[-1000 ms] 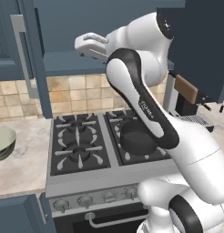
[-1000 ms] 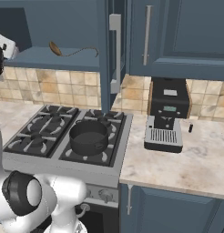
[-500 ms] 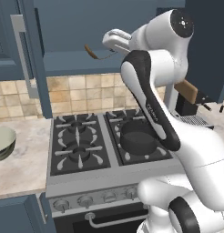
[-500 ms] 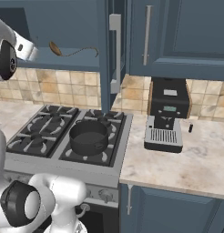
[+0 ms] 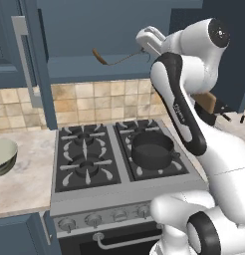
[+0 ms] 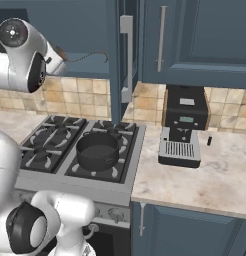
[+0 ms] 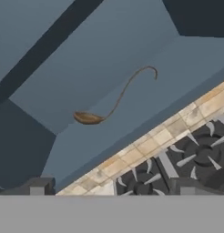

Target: Open the cabinet and move the ladle to the pot. Then close the cabinet.

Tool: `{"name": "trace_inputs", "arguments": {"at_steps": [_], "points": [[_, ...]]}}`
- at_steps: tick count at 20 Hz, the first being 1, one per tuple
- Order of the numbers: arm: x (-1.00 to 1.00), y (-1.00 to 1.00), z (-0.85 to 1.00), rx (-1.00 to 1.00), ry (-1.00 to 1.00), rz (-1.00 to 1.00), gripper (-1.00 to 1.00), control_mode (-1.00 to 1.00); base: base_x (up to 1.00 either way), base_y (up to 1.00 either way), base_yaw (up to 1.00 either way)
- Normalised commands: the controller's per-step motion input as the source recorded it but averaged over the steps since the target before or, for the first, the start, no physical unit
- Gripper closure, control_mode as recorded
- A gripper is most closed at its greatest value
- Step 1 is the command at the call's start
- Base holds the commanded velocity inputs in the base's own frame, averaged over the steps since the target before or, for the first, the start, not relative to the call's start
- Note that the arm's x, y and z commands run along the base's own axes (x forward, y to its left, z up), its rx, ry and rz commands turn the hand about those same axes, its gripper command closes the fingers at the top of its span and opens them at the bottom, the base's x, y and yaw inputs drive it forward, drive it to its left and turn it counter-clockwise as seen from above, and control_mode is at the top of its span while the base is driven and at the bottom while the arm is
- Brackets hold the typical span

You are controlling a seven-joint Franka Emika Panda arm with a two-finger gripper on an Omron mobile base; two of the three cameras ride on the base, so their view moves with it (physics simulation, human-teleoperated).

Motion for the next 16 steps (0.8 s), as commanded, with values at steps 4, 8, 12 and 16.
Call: {"name": "trace_inputs", "arguments": {"at_steps": [4,8,12,16], "points": [[0.33,-0.31,-0.30,0.21,0.05,-0.03,-1.00,-1.00,0.00,0.00,0.00],[0.44,-0.18,-0.08,0.14,0.07,-0.04,-1.00,-1.00,0.00,0.00,0.00],[0.51,-0.13,0.00,0.12,0.09,-0.05,-1.00,-1.00,0.00,0.00,0.00],[0.51,-0.12,0.03,0.10,0.11,-0.04,-1.00,-1.00,0.00,0.00,0.00]]}}
